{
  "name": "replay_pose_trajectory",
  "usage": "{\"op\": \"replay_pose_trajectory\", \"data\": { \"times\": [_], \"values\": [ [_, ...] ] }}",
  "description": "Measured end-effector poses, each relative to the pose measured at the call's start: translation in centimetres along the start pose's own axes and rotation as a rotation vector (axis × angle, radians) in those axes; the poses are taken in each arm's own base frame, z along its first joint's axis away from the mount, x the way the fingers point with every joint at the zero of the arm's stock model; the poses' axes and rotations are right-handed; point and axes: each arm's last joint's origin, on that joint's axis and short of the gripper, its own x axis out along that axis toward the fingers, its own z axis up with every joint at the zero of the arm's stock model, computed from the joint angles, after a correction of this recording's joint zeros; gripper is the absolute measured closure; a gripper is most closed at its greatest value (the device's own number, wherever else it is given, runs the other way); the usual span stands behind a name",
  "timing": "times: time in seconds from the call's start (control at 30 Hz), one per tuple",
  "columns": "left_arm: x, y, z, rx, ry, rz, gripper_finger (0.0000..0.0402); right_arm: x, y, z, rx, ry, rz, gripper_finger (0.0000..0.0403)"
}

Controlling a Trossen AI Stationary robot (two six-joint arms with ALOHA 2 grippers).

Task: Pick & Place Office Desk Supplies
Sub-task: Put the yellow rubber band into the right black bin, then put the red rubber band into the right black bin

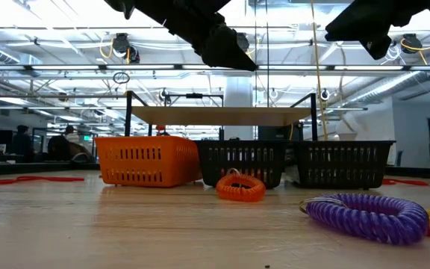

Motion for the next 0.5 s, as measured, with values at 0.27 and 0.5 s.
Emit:
{"op": "replay_pose_trajectory", "data": {
  "times": [0.27, 0.5],
  "values": [
    [0.0, -0.01, -0.01, 0.0, 0.001, -0.001, 0.0124, 0.3, 0.13, -0.16, -0.012, 0.006, -0.005, 0.0221],
    [-0.01, -0.1, -0.16, 0.006, 0.015, -0.009, 0.0124, -0.07, -0.23, -0.25, 0.002, 0.024, -0.017, 0.0189]
  ]
}}
